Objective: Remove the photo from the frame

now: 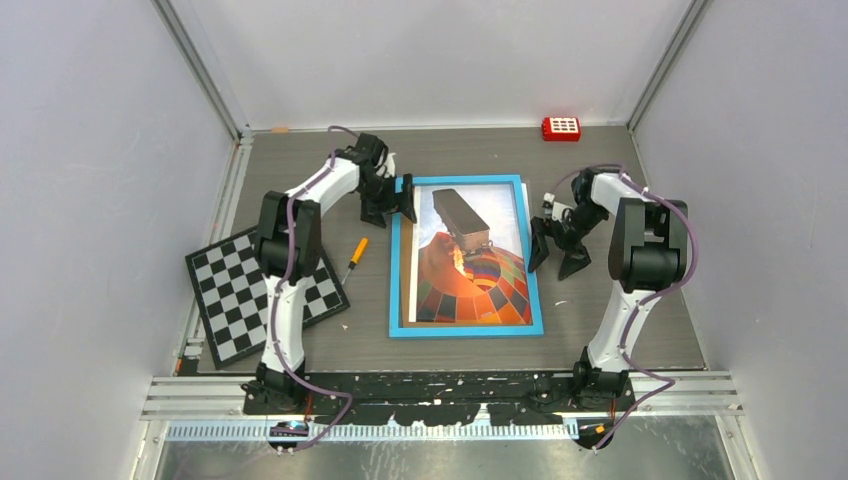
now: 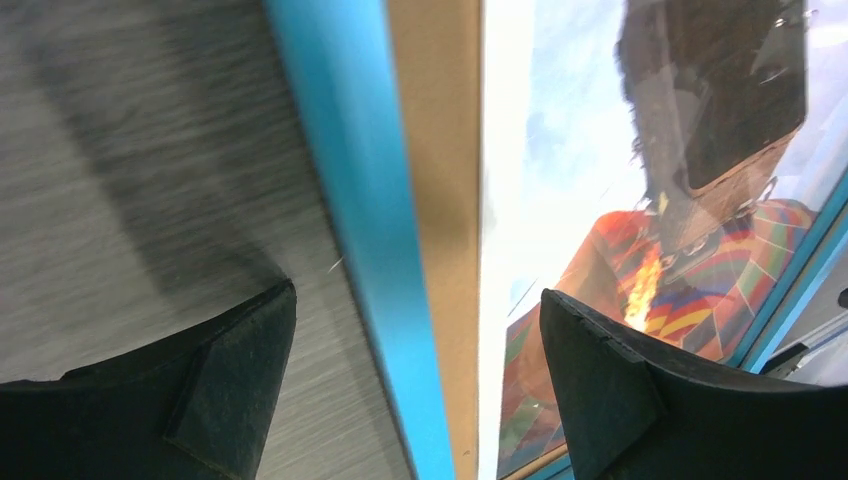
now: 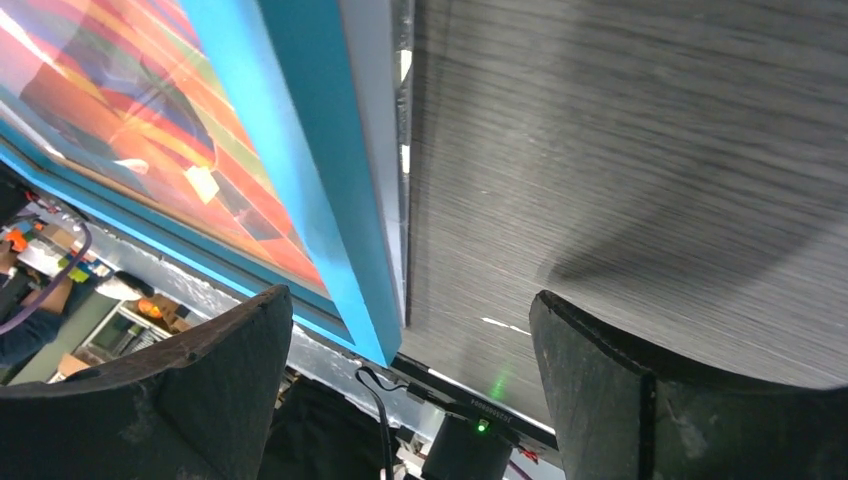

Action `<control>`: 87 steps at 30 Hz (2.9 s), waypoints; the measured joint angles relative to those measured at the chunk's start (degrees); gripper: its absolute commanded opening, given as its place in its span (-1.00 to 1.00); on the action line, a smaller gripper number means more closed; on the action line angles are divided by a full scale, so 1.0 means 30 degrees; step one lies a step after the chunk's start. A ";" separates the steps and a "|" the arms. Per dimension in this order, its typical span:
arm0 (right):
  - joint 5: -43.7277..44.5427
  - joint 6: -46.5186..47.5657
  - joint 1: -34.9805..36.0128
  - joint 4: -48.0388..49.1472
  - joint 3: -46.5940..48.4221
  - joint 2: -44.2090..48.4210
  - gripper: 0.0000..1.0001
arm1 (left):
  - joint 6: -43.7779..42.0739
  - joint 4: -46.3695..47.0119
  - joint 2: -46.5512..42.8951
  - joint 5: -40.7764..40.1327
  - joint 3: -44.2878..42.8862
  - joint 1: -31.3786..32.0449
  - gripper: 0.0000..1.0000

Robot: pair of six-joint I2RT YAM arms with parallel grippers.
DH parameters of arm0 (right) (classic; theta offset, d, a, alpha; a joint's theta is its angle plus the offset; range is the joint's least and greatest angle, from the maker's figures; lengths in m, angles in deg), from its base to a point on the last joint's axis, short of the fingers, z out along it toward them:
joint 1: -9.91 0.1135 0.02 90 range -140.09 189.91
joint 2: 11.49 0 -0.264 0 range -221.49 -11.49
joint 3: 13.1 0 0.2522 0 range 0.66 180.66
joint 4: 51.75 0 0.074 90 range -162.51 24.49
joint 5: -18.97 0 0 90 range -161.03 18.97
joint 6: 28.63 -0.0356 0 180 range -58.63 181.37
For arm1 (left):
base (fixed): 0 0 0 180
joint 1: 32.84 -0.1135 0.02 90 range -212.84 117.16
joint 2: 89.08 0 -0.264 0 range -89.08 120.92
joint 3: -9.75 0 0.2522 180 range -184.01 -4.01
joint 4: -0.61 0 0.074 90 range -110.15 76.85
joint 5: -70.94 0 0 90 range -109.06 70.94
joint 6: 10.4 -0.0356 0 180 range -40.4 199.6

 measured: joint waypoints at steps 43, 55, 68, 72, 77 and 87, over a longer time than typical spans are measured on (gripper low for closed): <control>-0.0444 0.3126 0.3497 -0.5974 0.1428 0.2426 0.99 | -0.4182 0.0408 0.4007 -0.0437 -0.8888 0.0342 0.99; -0.0044 0.0911 0.2514 -0.2623 1.7631 -0.4976 0.99 | 0.2222 0.6856 -1.4316 0.1195 1.2029 0.0248 0.99; 0.0831 -0.0889 0.2616 0.2878 1.9540 -0.9508 0.99 | 0.6987 0.8633 -1.8025 0.1151 2.1150 0.0641 0.99; 0.0831 -0.0867 0.2688 0.4000 1.9533 -0.9959 0.99 | 0.7635 0.8925 -1.8039 0.1129 2.2156 0.1035 0.99; 0.0729 -0.0758 0.2747 0.5027 1.9125 -1.0535 0.99 | 0.8182 0.9879 -1.7420 0.1064 2.2272 0.1428 0.99; -0.0663 -0.0109 0.2572 0.5282 1.8170 -1.0520 0.97 | 0.8932 1.2182 -1.5781 0.0991 2.2265 0.2550 0.99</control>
